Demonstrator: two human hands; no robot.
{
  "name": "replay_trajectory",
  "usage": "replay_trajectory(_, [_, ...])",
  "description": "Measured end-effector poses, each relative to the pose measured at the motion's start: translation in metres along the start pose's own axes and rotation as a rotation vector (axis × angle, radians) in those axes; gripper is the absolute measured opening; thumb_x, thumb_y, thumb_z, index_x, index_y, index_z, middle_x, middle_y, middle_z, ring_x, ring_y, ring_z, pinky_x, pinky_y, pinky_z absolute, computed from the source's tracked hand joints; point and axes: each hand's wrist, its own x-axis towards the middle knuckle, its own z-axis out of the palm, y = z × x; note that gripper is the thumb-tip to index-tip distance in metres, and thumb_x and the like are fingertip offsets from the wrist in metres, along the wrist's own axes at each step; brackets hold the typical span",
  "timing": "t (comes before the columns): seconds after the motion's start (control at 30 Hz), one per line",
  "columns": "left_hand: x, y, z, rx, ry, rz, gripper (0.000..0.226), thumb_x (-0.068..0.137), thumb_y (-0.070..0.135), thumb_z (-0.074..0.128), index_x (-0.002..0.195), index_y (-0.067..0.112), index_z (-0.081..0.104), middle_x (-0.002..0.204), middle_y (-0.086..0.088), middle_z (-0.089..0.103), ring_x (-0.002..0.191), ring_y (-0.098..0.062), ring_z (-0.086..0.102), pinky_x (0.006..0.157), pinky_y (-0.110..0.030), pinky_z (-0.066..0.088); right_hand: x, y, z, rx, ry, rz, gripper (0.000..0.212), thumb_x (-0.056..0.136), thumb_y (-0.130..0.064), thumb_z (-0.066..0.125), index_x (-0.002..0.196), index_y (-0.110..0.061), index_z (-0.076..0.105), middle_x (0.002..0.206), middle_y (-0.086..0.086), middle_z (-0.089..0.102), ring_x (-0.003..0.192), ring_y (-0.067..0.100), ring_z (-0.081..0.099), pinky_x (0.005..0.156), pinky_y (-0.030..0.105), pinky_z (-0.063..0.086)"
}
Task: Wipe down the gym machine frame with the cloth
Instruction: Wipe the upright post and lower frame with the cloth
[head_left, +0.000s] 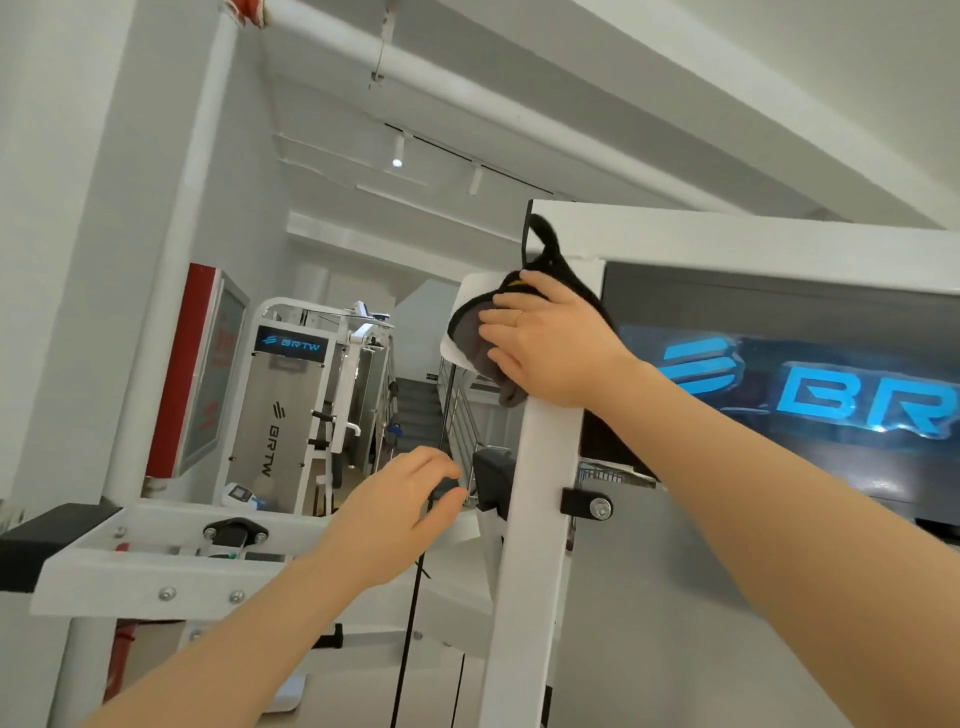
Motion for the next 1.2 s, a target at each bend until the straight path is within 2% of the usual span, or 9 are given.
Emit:
replay_trajectory(0.1, [0.0,0.009,0.0,-0.047,-0.01,-0.006,0.076,0.076,0.064,0.014,0.13,0.023,0.047,0.124,0.014,0.046,0.103,0.004,0.042,0.085,-0.011,0.035,-0.023,0.014,-0.001,0.012,0.092,0.067,0.05,0.091,-0.036,0.027,0.102,-0.015,0.071,0.112,0.001,0.068,0.121,0.024,0.053,0.109,0.039,0.015])
replay_trajectory(0.23, [-0.014,0.022,0.019,-0.208,-0.028,-0.049,0.042,0.096,0.039,0.039,0.135,0.025,0.041,0.116,0.018,0.044,0.1,0.004,0.044,0.087,-0.016,0.039,-0.052,-0.005,0.005,0.078,0.088,-0.119,0.041,0.091,-0.035,0.031,0.096,-0.017,0.068,0.105,0.0,0.067,0.114,0.026,0.056,0.109,0.04,0.019])
replay_trajectory(0.33, [-0.034,0.031,0.043,-0.309,-0.094,-0.121,0.039,0.093,0.036,0.047,0.131,0.027,0.045,0.116,0.017,0.051,0.099,0.003,0.051,0.088,-0.021,0.045,-0.071,-0.032,0.013,0.119,0.056,-0.264,0.037,0.09,-0.033,0.032,0.093,-0.019,0.067,0.098,-0.002,0.066,0.104,0.025,0.058,0.108,0.041,0.022])
replay_trajectory(0.47, [-0.062,0.047,0.072,-0.572,-0.052,-0.329,0.035,0.085,0.028,0.063,0.117,0.034,0.051,0.107,0.017,0.058,0.089,0.0,0.058,0.072,-0.014,0.048,-0.079,-0.044,0.02,0.124,-0.003,-0.41,0.039,0.088,-0.035,0.033,0.093,-0.02,0.068,0.096,0.0,0.067,0.101,0.027,0.06,0.106,0.043,0.023])
replay_trajectory(0.7, [-0.083,0.07,0.1,-0.634,0.124,-0.568,0.03,0.08,0.027,0.069,0.103,0.029,0.05,0.094,0.023,0.054,0.086,0.003,0.055,0.07,-0.008,0.046,-0.062,-0.036,0.008,0.074,-0.044,-0.093,0.046,0.088,-0.038,0.029,0.091,-0.014,0.069,0.096,0.006,0.065,0.107,0.032,0.055,0.111,0.05,0.023])
replay_trajectory(0.9, [-0.1,0.088,0.117,-0.684,0.28,-0.725,0.022,0.083,0.027,0.067,0.097,0.023,0.051,0.089,0.018,0.054,0.077,0.008,0.05,0.062,0.003,0.037,-0.108,-0.111,0.031,0.066,-0.118,-0.284,0.029,0.087,-0.033,0.051,0.087,-0.012,0.071,0.091,0.006,0.069,0.094,0.031,0.061,0.107,0.049,0.035])
replay_trajectory(1.03, [-0.118,0.088,0.127,-0.673,0.234,-0.745,0.036,0.079,0.026,0.071,0.109,0.02,0.052,0.096,0.014,0.055,0.083,0.002,0.052,0.065,0.001,0.04,-0.121,-0.121,0.03,0.045,-0.21,-0.463,0.042,0.093,-0.041,0.036,0.102,-0.015,0.067,0.103,0.004,0.067,0.102,0.029,0.058,0.109,0.044,0.029])
replay_trajectory(1.13, [-0.133,0.079,0.139,-0.688,0.163,-0.802,0.041,0.076,0.029,0.074,0.111,0.019,0.055,0.102,0.011,0.061,0.092,-0.006,0.058,0.071,-0.007,0.043,-0.101,-0.103,0.022,-0.016,-0.154,-0.313,0.058,0.089,-0.045,0.02,0.092,-0.014,0.068,0.09,0.005,0.067,0.092,0.028,0.058,0.105,0.042,0.033])
replay_trajectory(1.2, [-0.141,0.074,0.145,-0.696,0.116,-0.809,0.035,0.075,0.029,0.074,0.104,0.027,0.054,0.095,0.018,0.06,0.086,0.003,0.058,0.069,-0.005,0.043,-0.091,-0.1,0.022,-0.037,-0.175,-0.202,0.057,0.092,-0.046,0.022,0.091,-0.012,0.068,0.089,0.005,0.066,0.094,0.027,0.055,0.106,0.042,0.028])
